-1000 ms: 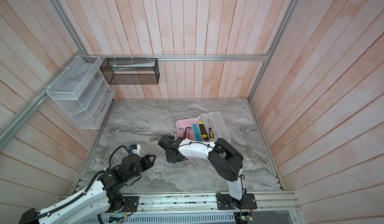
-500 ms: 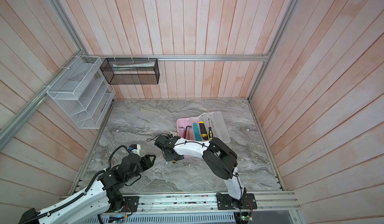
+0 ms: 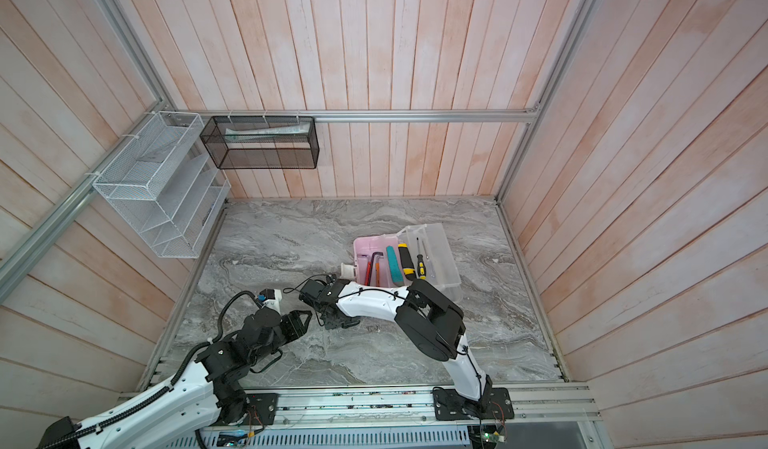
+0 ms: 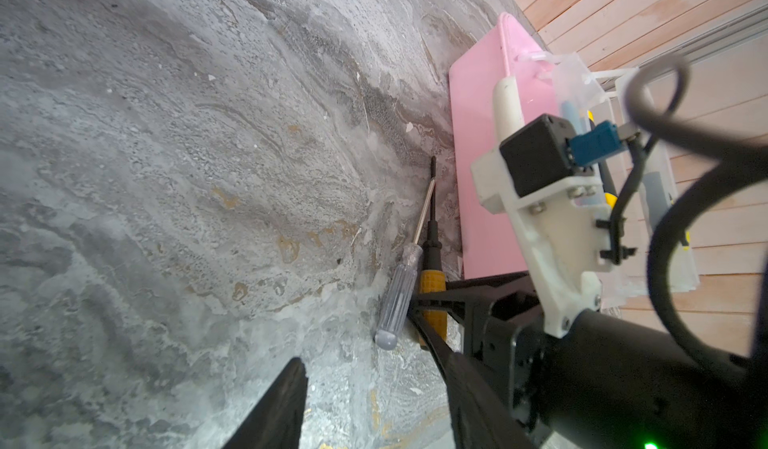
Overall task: Pack the tool kit
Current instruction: 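Close the right gripper on the yellow-handled screwdriver's handle, then lift the yellow-handled screwdriver and carry it over the clear tray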
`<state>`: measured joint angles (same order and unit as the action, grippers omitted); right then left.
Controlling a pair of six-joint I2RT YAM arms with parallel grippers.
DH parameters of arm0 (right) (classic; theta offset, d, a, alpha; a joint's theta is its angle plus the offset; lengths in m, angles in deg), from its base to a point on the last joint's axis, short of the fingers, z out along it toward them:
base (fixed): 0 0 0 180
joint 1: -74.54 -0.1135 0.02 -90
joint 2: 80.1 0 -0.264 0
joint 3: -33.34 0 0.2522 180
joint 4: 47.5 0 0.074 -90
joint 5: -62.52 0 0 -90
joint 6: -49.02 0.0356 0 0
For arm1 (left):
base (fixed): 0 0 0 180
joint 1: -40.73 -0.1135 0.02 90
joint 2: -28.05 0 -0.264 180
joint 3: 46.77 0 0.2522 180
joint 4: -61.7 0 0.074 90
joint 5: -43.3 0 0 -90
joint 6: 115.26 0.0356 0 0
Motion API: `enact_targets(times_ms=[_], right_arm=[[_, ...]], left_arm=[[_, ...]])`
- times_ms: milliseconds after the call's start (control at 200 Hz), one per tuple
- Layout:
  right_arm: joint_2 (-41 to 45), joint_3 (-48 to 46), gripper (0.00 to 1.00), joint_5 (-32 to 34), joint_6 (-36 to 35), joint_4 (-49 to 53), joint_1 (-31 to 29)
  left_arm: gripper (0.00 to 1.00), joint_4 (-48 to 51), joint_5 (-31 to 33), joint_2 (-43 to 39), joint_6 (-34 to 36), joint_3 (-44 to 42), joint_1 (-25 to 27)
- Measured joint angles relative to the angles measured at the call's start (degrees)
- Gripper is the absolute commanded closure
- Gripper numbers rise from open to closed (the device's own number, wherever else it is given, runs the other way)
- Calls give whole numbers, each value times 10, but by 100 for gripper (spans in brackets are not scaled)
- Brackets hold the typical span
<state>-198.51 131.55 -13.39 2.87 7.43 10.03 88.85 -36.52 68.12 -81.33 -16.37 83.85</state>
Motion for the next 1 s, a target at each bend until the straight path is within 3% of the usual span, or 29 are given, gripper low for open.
enact_targets(times_ms=[180, 475, 575, 645, 1000], right_arm=[[0, -2, 68, -2, 1, -2, 7], [7, -14, 78, -4, 0, -14, 23], [9, -17, 85, -5, -3, -17, 23], [9, -18, 100, -5, -5, -18, 23], [9, -16, 100, -5, -17, -14, 25]], left_arm=[[43, -4, 6, 4, 4, -1, 0], [43, -14, 8, 17, 4, -7, 0], [43, -16, 8, 26, 3, -7, 0], [43, -20, 8, 31, 4, -7, 0], [45, -53, 8, 62, 8, -7, 0]])
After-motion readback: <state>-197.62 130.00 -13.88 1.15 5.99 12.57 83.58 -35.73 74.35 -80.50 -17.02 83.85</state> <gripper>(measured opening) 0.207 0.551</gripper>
